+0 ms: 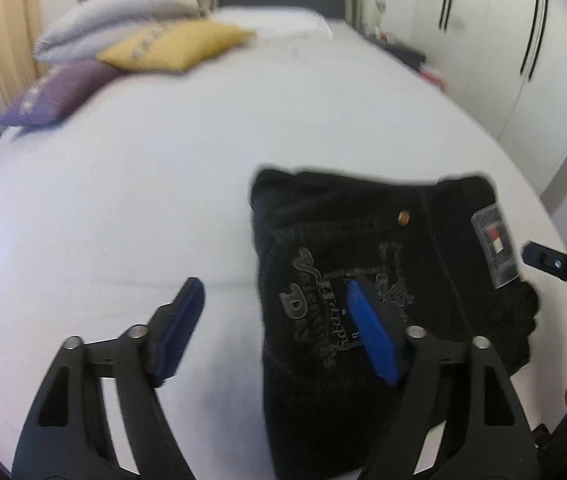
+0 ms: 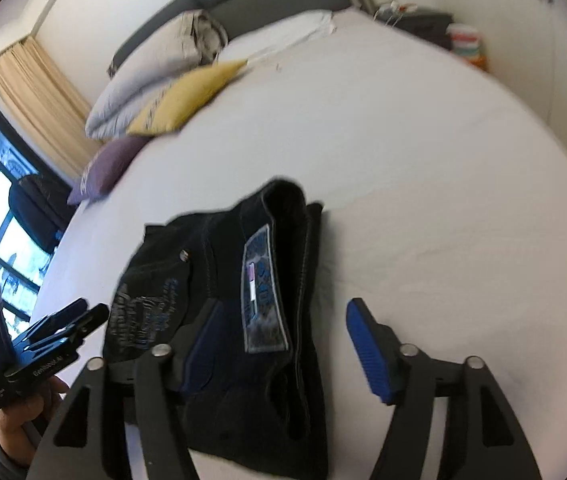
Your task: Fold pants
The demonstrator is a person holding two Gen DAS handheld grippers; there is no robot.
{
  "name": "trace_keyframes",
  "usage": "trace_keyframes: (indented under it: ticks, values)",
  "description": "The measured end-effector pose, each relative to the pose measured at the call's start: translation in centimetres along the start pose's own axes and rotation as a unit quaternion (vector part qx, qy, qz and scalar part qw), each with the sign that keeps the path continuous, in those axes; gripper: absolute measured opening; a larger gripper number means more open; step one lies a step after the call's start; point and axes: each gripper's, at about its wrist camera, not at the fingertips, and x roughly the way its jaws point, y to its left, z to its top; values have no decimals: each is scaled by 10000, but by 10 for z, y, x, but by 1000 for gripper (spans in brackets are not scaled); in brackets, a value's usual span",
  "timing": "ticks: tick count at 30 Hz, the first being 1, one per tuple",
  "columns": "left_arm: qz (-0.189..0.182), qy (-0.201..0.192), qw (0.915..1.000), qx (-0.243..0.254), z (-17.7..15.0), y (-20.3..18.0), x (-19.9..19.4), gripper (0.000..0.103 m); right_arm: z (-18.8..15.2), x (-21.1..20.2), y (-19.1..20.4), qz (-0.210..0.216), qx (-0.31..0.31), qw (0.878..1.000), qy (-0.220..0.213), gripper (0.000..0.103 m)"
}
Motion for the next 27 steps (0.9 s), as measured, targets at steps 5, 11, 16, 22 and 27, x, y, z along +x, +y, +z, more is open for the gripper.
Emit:
trace_keyframes:
  ticks: [5, 11, 16, 22, 27]
  values:
    - [451, -1062, 9933, -42, -13, 0, -87, 101, -18, -83, 29, -479, -479, 9920, -1069, 88]
    - [1087, -2410, 9644, 10, -43, -27, -227, 103, -59, -193, 83, -630, -1189, 9565, -2587, 103]
    - [694, -2953, 9525, 275, -68, -43, -311, 103, -77, -260, 114, -509, -1488, 9359, -3153, 103]
    - [710, -2006, 9762, 405, -68, -56, -316, 103, -86, -302, 129, -571, -1255, 9421, -3057, 103]
    - [526, -1194, 9914, -141, -75, -56, -294, 103, -97, -301, 136, -703, -1213, 9550, -2613, 103]
